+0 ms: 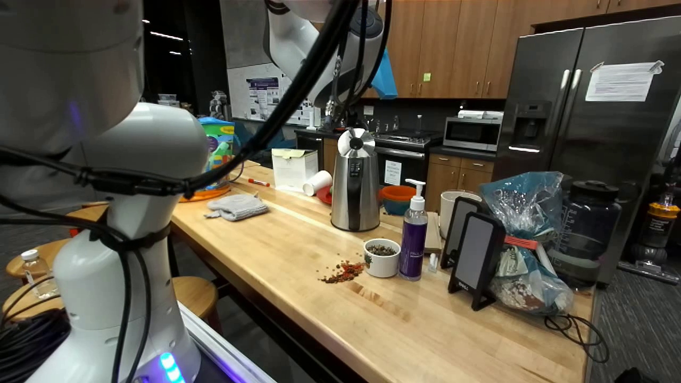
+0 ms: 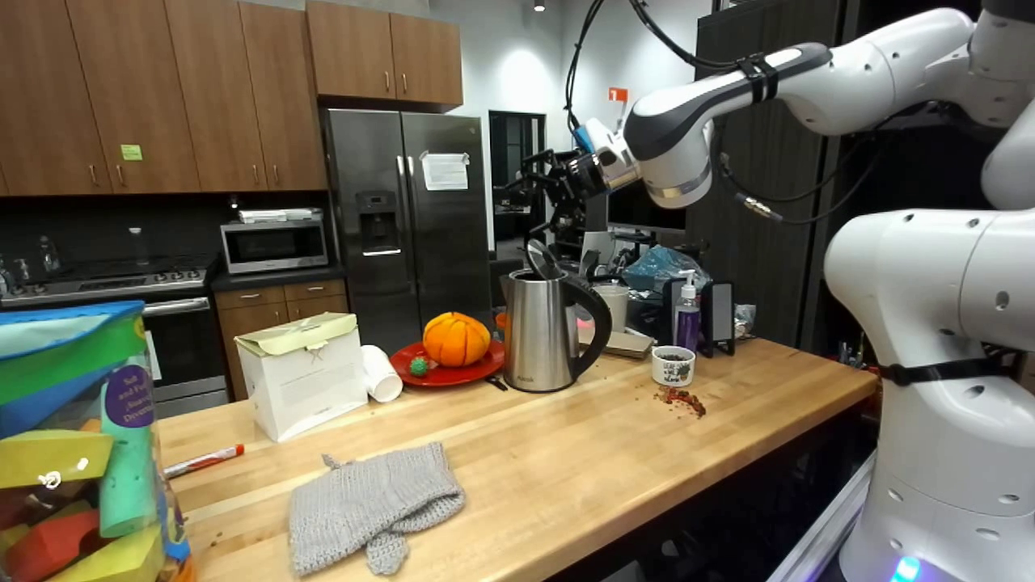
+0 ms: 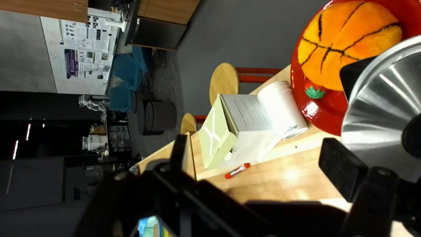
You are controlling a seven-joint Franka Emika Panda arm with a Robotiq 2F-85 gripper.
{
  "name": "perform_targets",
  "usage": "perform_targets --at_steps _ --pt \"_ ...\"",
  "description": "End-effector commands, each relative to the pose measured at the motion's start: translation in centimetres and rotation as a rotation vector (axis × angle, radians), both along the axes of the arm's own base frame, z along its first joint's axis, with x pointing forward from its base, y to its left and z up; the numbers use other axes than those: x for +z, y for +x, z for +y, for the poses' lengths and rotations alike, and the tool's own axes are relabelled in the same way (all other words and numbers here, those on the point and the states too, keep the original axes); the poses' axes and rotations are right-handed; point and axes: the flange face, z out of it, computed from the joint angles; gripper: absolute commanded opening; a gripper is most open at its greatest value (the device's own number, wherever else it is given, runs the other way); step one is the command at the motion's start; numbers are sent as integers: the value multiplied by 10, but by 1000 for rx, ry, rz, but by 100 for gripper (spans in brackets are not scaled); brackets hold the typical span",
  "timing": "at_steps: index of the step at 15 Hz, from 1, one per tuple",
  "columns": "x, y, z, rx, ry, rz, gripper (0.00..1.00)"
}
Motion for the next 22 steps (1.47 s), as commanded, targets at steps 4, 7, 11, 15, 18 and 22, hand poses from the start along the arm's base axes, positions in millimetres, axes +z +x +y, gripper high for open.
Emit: perform_targets --at_steps 4,7,11,15,18,22 --pt "4 25 -17 -51 5 -19 100" --pt "3 27 -24 -59 10 -13 100" --pt "4 17 -24 -54 -1 -21 100" --pt "2 9 -25 -52 -25 -27 100" --pt "-2 2 -30 -55 -28 -20 100" --pt "-8 -5 -32 -51 -33 -5 100"
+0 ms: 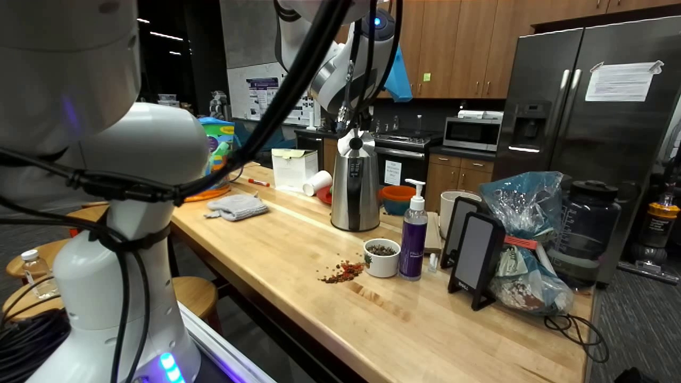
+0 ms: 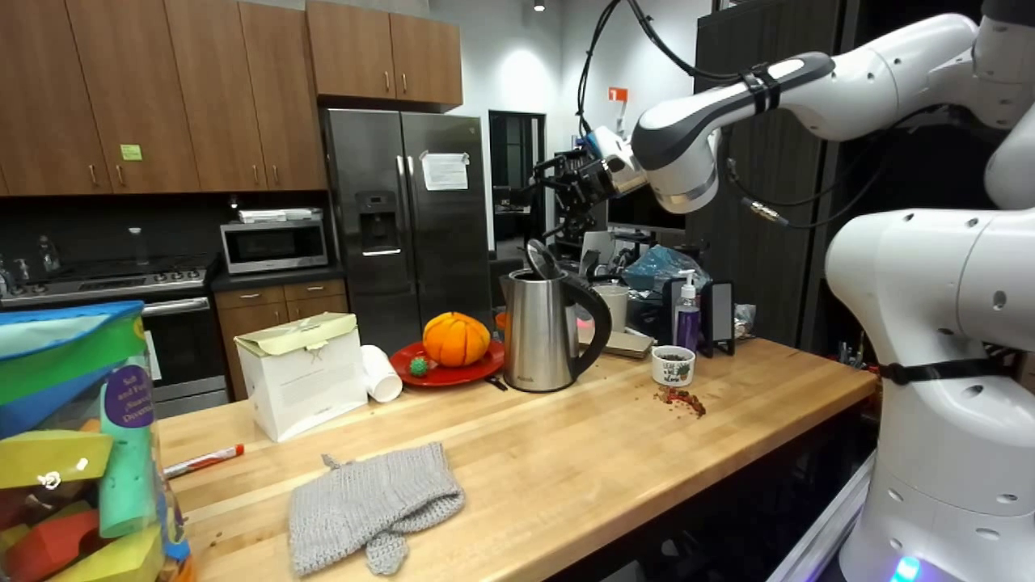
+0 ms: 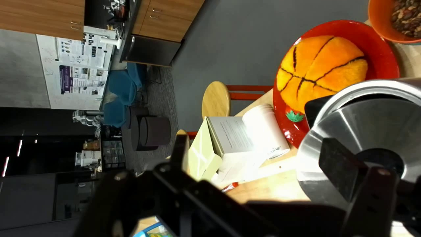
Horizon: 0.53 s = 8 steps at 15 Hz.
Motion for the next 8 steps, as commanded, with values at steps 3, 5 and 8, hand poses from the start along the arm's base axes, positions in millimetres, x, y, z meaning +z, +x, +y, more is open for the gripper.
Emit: perform_targets --at_steps 3,5,8 --pt "-2 -9 4 8 -4 5 100" --pt "-2 -6 5 11 1 12 100" --pt "-2 -1 6 10 9 20 100"
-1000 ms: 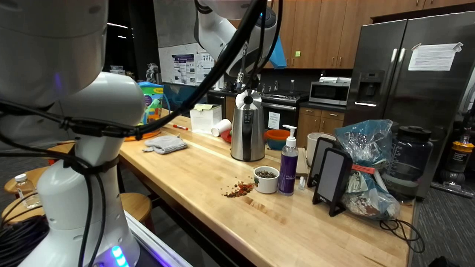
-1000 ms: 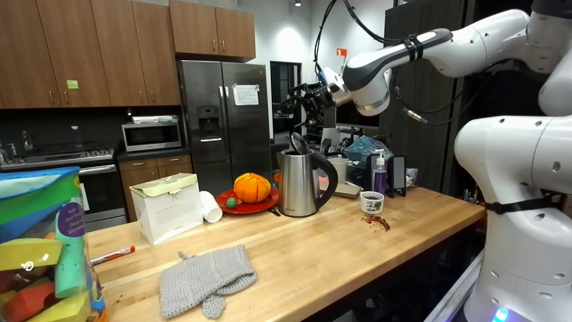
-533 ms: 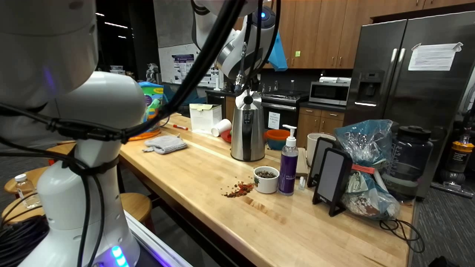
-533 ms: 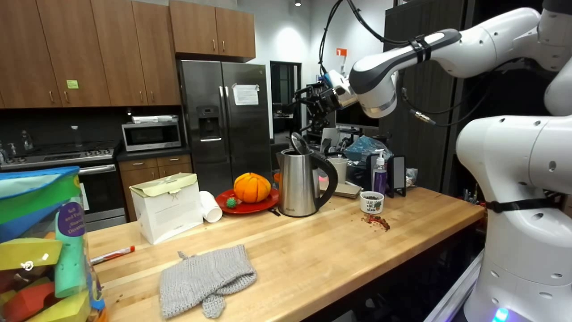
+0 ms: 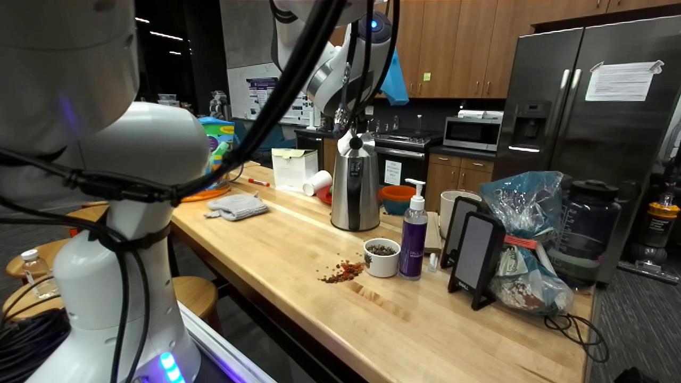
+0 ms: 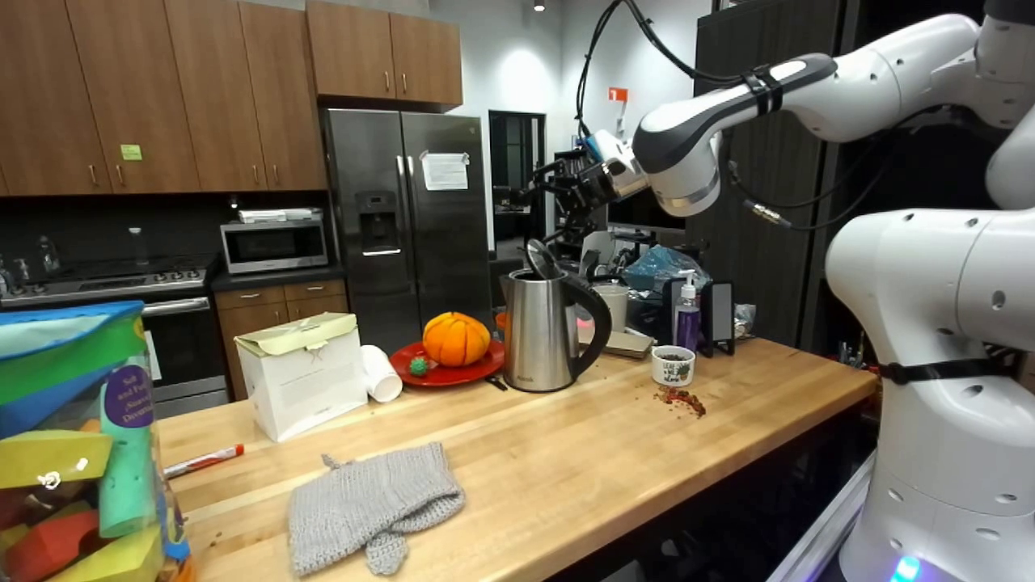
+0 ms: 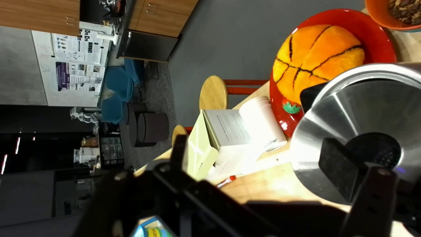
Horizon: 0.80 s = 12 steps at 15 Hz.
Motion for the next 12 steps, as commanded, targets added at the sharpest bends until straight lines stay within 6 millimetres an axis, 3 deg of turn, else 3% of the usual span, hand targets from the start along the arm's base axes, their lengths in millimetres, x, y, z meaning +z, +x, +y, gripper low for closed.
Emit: perform_targets --at_steps 1,12 --pt "4 5 0 -2 9 4 100" --pt "-5 40 1 -21 52 82 100"
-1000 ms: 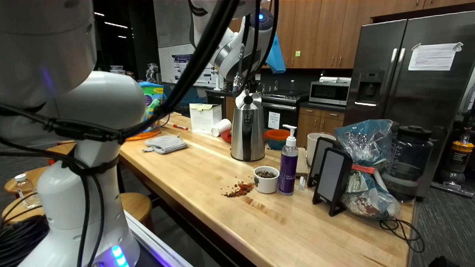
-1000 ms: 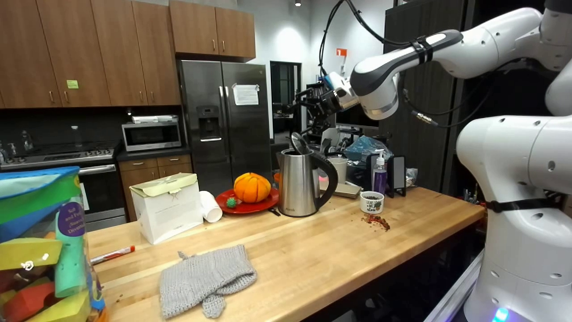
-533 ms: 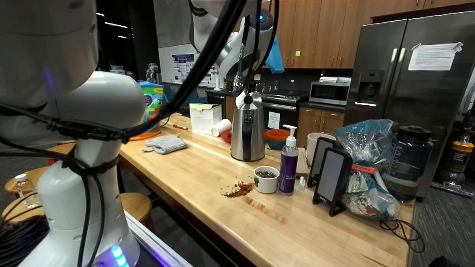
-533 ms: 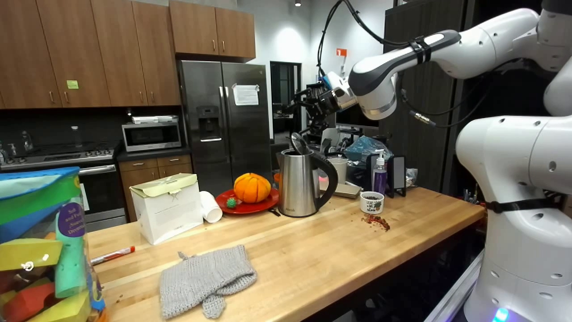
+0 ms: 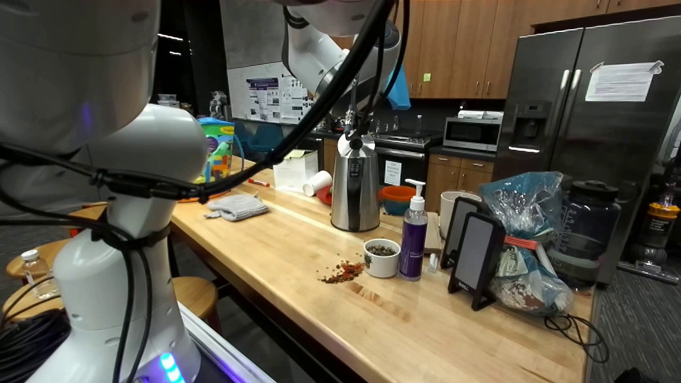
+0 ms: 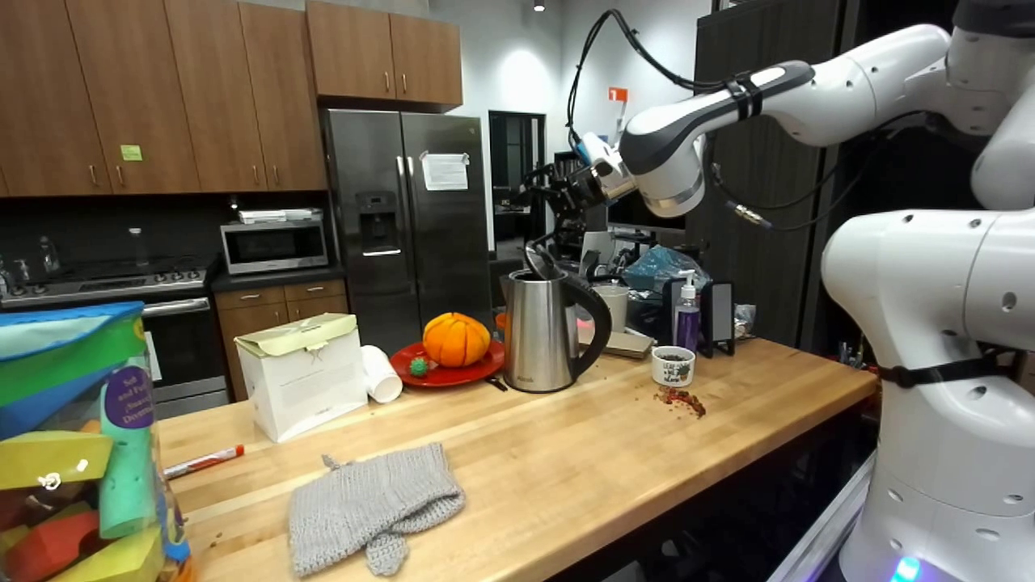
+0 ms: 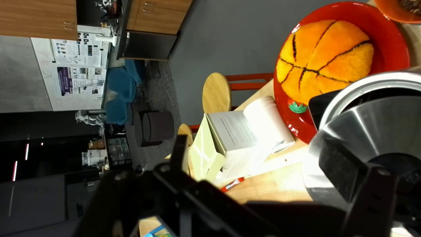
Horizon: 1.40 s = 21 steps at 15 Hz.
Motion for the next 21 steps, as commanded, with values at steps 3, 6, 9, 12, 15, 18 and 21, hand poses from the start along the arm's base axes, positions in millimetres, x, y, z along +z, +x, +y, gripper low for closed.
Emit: perform_targets --at_steps 3,6,9,12,15,18,21 --pt "-6 24 -2 -19 4 60 100" --pt "-11 31 -3 -26 5 85 100" --pt "-14 35 -2 -35 -5 104 100" --pt "-21 39 1 -41 -25 129 100" --pt "-28 43 7 -50 -56 158 100" --pt "-35 46 15 -51 -90 183 100" --pt "-35 49 22 -57 -126 199 100"
